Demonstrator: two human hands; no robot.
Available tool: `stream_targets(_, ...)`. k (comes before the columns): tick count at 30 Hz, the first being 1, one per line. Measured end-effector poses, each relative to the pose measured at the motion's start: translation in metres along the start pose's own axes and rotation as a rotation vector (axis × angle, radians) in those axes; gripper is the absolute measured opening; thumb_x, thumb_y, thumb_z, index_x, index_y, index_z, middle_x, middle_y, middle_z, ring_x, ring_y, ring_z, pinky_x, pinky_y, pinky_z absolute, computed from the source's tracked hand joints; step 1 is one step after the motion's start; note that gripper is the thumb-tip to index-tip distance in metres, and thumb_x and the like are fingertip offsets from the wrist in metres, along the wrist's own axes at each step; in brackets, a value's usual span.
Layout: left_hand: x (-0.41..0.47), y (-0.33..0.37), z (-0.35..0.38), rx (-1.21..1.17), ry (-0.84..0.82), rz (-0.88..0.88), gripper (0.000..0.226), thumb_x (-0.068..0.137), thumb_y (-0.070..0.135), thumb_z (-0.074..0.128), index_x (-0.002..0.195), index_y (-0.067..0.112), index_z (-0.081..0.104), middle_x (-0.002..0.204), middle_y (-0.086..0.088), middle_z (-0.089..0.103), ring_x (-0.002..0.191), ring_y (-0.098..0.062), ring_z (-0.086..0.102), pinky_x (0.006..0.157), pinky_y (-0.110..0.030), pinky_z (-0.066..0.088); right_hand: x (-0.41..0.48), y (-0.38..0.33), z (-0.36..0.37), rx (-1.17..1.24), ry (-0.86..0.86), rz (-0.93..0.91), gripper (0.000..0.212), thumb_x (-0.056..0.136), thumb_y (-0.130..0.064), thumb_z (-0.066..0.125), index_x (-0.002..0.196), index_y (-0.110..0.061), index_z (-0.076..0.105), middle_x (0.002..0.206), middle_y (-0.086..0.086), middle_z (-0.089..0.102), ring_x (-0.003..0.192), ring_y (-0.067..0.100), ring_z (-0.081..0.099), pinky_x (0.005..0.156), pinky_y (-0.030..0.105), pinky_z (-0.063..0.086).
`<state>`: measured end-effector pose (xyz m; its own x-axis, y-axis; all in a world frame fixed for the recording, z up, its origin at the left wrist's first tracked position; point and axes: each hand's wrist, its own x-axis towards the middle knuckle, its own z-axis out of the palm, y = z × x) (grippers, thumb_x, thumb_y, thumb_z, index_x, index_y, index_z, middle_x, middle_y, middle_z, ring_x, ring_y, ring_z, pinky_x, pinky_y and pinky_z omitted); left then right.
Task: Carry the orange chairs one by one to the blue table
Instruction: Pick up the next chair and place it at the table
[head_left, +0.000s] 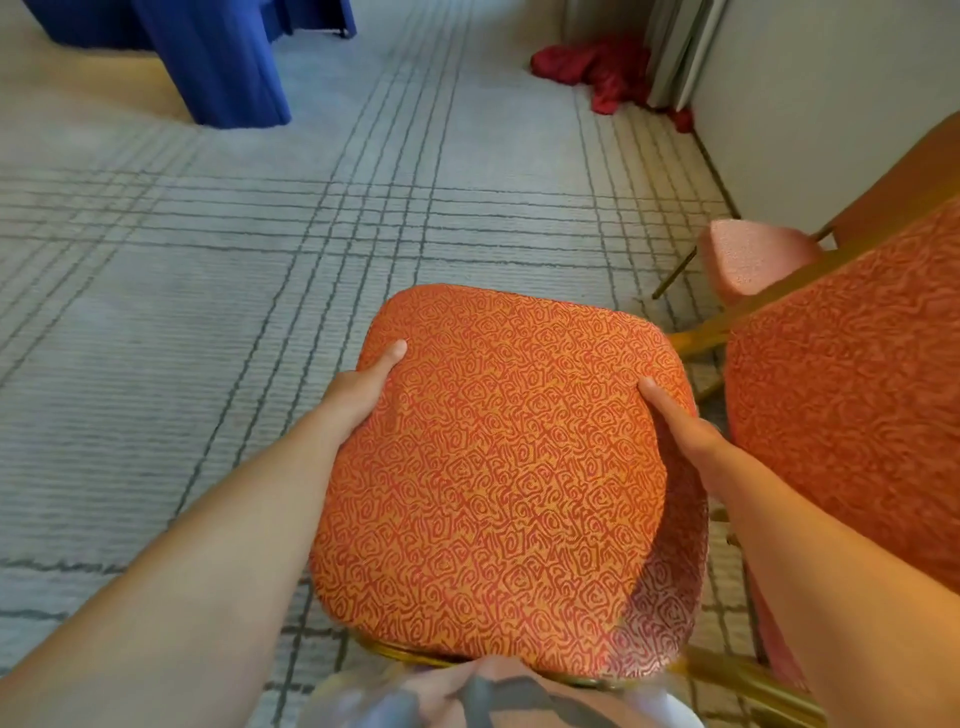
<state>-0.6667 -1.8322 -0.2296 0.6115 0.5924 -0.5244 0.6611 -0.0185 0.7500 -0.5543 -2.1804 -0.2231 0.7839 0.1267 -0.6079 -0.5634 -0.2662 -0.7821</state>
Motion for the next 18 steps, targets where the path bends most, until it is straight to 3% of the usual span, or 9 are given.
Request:
stream_targets(5, 0.069, 0.056, 0.013, -0.010, -0.022, -0.036, 0.126, 0.044, 0.097, 0.052, 0.135, 0.010, 0.055, 0.132, -0.016, 0.060, 0.116, -0.031, 0.059, 0.103, -0.041, 0.045, 0.067, -0.056, -0.001, -0.008, 0.013, 0.027, 0.068, 0.086, -0.054, 0.064, 0.138, -0.011, 0.054, 0.133, 0.011, 0.060, 0.112, 0.026, 0.060, 0.096, 0.037, 0.044)
stream_targets(8, 0.119, 0.087, 0.036, -0.010, -0.033, -0.054, 0.117, 0.053, 0.093, 0.052, 0.135, 0.009, 0.055, 0.130, -0.017, 0.061, 0.115, -0.032, 0.060, 0.102, -0.041, 0.046, 0.118, -0.095, -0.002, -0.007, -0.011, 0.017, 0.061, 0.092, -0.049, 0.060, 0.139, -0.010, 0.052, 0.134, 0.010, 0.059, 0.119, 0.030, 0.057, 0.093, 0.037, 0.042)
stream_targets(13, 0.207, 0.166, 0.077, -0.075, -0.006, -0.055, 0.103, 0.067, 0.084, 0.054, 0.134, 0.006, 0.054, 0.129, -0.019, 0.060, 0.114, -0.032, 0.060, 0.097, -0.037, 0.047, 0.229, -0.183, -0.016, -0.008, -0.010, -0.011, 0.055, 0.086, -0.052, 0.066, 0.124, -0.014, 0.057, 0.102, 0.006, 0.067, 0.085, 0.024, 0.063, 0.086, 0.038, 0.046)
stream_targets(16, 0.244, 0.202, 0.091, -0.094, 0.013, -0.054, 0.104, 0.066, 0.086, 0.053, 0.133, 0.006, 0.055, 0.129, -0.018, 0.060, 0.114, -0.032, 0.060, 0.098, -0.039, 0.047, 0.278, -0.226, -0.019, -0.047, -0.020, 0.028, 0.063, 0.081, -0.054, 0.070, 0.126, -0.009, 0.061, 0.107, 0.010, 0.070, 0.089, 0.026, 0.067, 0.083, 0.038, 0.050)
stream_targets(18, 0.269, 0.227, 0.094, -0.108, 0.045, -0.055, 0.104, 0.066, 0.085, 0.054, 0.134, 0.006, 0.054, 0.130, -0.018, 0.059, 0.115, -0.032, 0.060, 0.098, -0.036, 0.047, 0.308, -0.253, -0.014, -0.041, -0.039, 0.003, 0.058, 0.083, -0.052, 0.069, 0.123, -0.009, 0.062, 0.108, 0.010, 0.069, 0.090, 0.026, 0.066, 0.083, 0.038, 0.052)
